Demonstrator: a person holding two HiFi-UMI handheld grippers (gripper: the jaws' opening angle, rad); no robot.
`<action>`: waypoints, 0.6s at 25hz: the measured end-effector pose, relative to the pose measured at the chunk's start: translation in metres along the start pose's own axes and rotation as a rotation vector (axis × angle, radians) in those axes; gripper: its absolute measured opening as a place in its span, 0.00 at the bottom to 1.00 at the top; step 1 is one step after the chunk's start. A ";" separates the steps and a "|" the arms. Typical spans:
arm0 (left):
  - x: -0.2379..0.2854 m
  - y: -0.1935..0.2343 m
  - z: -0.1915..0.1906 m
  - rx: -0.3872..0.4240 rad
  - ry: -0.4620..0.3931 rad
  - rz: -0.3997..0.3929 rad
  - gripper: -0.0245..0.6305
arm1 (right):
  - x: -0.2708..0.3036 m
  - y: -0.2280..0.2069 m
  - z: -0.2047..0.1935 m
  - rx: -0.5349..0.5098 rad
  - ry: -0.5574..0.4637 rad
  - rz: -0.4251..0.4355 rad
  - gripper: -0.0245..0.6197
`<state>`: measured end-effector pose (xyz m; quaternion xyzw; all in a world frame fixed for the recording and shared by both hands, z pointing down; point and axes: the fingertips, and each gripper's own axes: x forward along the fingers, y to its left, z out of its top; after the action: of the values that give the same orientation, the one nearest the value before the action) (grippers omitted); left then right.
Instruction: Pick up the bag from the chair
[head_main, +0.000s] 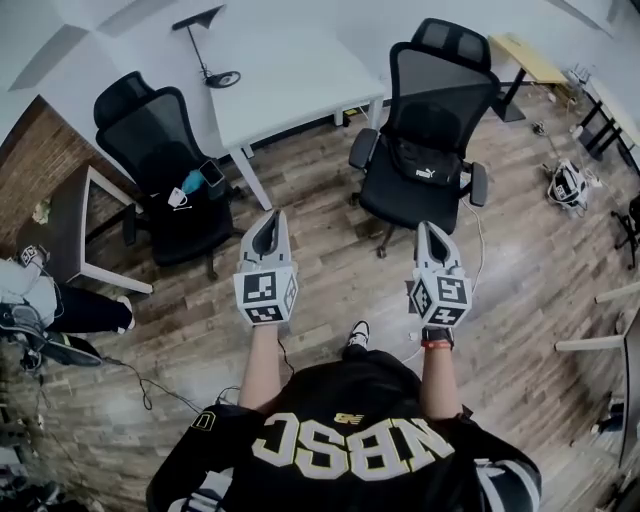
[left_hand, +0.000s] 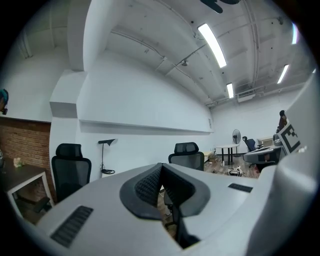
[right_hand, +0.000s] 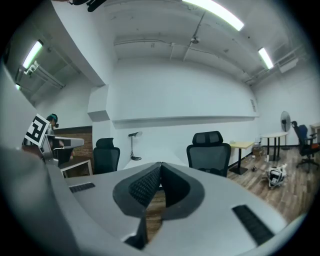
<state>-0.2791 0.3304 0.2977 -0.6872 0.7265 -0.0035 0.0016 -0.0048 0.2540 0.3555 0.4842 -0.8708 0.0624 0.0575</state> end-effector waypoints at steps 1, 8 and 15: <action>0.021 -0.011 0.003 0.001 -0.003 -0.018 0.06 | 0.010 -0.015 0.005 0.004 -0.003 -0.009 0.05; 0.126 -0.101 -0.012 -0.019 0.033 -0.175 0.06 | 0.046 -0.103 0.008 0.052 0.009 -0.098 0.05; 0.203 -0.168 -0.027 -0.001 0.066 -0.329 0.06 | 0.067 -0.160 -0.010 0.130 0.032 -0.189 0.05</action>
<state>-0.1229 0.1183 0.3261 -0.7964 0.6038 -0.0257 -0.0232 0.0967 0.1162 0.3845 0.5659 -0.8143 0.1206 0.0454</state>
